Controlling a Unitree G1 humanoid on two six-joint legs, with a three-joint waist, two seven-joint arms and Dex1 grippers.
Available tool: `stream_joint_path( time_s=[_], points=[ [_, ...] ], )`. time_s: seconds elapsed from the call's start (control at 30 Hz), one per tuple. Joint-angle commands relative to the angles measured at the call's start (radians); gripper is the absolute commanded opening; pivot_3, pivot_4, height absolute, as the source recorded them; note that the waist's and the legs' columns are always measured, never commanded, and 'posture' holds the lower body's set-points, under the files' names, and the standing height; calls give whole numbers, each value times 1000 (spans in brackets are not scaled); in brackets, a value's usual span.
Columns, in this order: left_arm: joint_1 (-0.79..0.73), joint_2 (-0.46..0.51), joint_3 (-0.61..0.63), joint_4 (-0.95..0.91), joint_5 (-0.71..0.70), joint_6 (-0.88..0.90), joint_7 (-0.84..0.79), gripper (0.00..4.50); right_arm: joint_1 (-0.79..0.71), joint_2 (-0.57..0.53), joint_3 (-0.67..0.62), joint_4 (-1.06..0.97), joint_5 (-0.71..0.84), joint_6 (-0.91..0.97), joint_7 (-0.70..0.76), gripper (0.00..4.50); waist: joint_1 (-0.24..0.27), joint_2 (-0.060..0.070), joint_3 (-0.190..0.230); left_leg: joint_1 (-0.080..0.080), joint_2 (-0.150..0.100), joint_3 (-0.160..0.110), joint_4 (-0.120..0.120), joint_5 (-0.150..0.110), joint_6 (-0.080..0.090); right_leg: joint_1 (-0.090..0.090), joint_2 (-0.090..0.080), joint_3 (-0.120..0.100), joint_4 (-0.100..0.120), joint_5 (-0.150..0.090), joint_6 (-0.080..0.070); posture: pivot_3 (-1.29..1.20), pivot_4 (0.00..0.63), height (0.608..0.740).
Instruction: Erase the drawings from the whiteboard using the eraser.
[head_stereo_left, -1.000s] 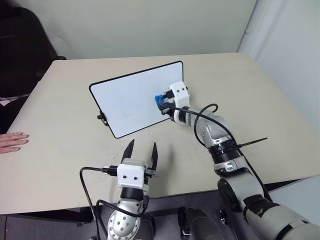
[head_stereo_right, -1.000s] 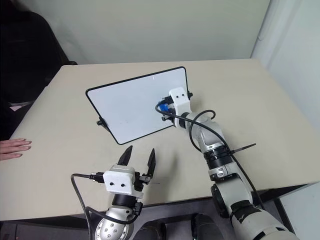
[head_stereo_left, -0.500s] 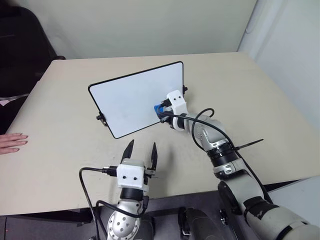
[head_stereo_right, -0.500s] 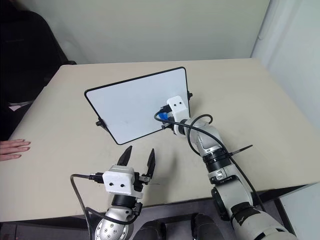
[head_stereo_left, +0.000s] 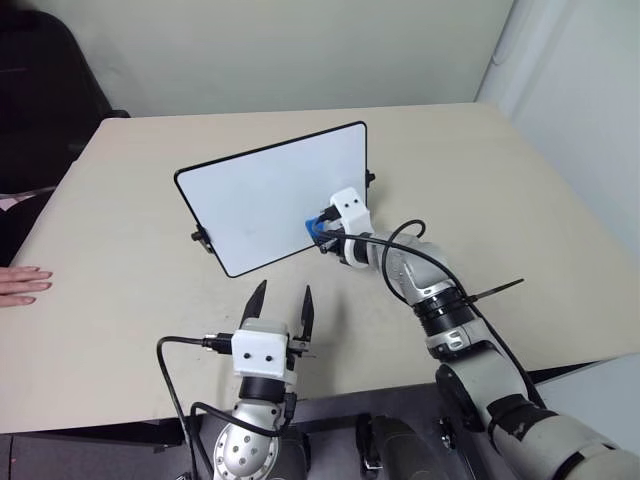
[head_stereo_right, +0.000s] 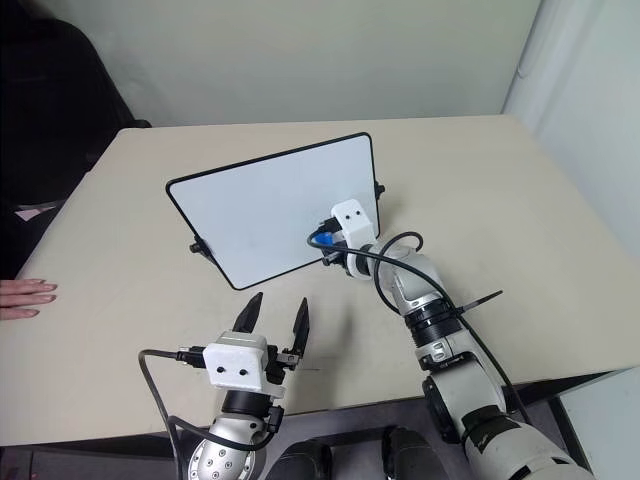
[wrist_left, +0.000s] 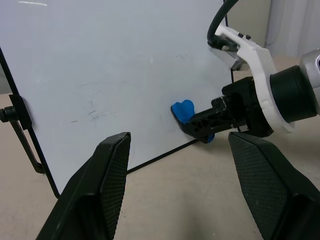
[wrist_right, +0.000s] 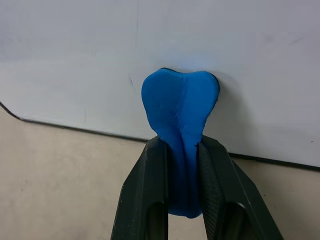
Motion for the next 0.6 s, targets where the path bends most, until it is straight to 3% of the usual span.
stream_joint_path(
  time_s=[0.03,0.6],
  points=[
    [1,-23,-44,-42,7,-9,3,3423,-69,1,-66,-81,32,-53,-19,451,0,0,0,0,0,0,0,0,0,0,0,0,0,0,0,0,150,740],
    [13,-28,-61,-42,18,-18,9,3423,-133,-14,-140,-101,59,-67,-39,451,0,0,0,0,0,0,0,1,1,0,0,0,0,0,0,0,150,740]
  ],
)
